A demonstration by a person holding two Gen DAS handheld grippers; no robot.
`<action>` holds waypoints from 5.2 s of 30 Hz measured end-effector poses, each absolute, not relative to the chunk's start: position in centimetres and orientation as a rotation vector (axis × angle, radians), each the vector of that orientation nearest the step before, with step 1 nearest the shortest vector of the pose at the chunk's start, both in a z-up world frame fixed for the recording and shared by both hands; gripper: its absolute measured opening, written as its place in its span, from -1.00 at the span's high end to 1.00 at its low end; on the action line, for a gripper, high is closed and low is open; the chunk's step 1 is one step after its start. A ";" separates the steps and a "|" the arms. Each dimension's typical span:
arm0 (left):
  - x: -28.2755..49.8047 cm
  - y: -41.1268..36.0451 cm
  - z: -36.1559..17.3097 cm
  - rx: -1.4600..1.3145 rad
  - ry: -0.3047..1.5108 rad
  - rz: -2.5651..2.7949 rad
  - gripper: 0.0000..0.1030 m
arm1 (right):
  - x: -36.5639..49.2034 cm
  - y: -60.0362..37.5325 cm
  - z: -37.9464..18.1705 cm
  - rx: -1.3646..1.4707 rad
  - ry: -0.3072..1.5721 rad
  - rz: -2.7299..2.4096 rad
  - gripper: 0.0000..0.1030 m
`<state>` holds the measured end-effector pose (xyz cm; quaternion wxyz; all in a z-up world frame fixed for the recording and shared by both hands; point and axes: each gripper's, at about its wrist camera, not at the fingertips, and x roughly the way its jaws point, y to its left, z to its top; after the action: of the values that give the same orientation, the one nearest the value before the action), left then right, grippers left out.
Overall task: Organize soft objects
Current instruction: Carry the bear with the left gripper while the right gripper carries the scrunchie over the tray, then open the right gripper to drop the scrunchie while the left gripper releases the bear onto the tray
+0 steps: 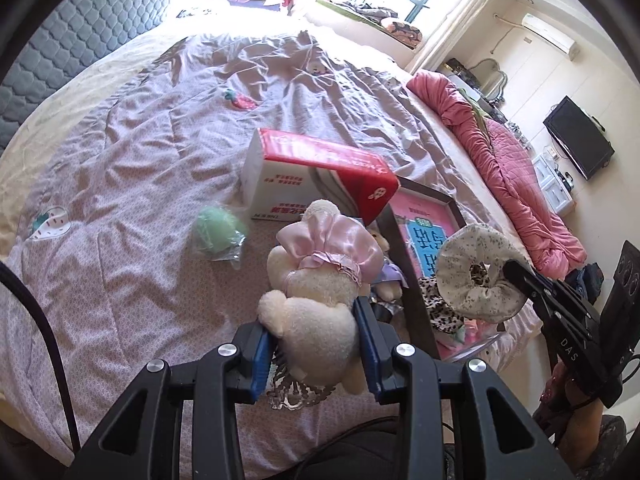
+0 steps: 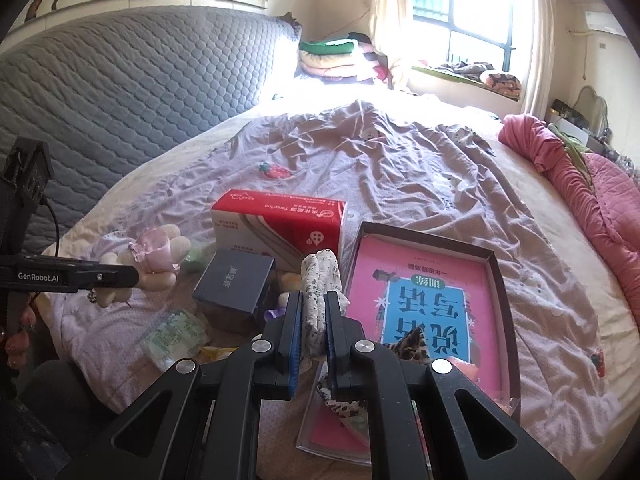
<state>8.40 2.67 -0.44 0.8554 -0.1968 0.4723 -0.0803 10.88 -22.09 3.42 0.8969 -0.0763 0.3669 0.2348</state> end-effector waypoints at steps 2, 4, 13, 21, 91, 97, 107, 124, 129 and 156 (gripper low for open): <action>8.4 2.1 -0.1 -0.403 0.990 -0.174 0.26 | 10.8 -22.3 3.9 -0.164 0.748 0.480 0.80; 8.4 1.6 0.3 -0.389 0.989 -0.176 0.26 | 10.6 -22.5 4.2 -0.169 0.735 0.472 0.80; 8.5 -0.6 2.0 -0.320 0.978 -0.181 0.26 | 10.3 -24.5 5.2 -0.143 0.704 0.439 0.80; 8.8 -2.6 3.2 -0.280 0.968 -0.200 0.27 | 10.4 -27.5 5.7 -0.096 0.683 0.386 0.80; 17.8 -19.5 -5.3 -0.084 1.169 -0.403 0.25 | 12.3 -36.8 -4.6 0.202 0.904 0.190 0.77; 17.7 -19.4 -5.2 -0.090 1.163 -0.407 0.25 | 12.3 -37.4 -4.9 0.163 0.918 0.131 0.74; 17.4 -19.3 -5.0 -0.098 1.161 -0.412 0.24 | 12.5 -37.1 -5.3 0.143 0.939 0.104 0.54; 17.3 -19.1 -4.9 -0.108 1.164 -0.417 0.23 | 12.5 -36.9 -5.0 0.112 0.939 0.083 0.37; 17.1 -19.1 -4.8 -0.111 1.165 -0.417 0.23 | 12.4 -37.1 -4.7 0.081 0.930 0.058 0.12; 16.5 -18.3 -3.6 -0.119 1.138 -0.405 -0.11 | 11.7 -37.7 -1.6 0.022 0.858 -0.004 -0.18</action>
<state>16.49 -18.33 -3.60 0.8214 -0.0560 0.5347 -0.1903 11.70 -37.66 -1.62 0.9094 0.0107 0.4159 -0.0018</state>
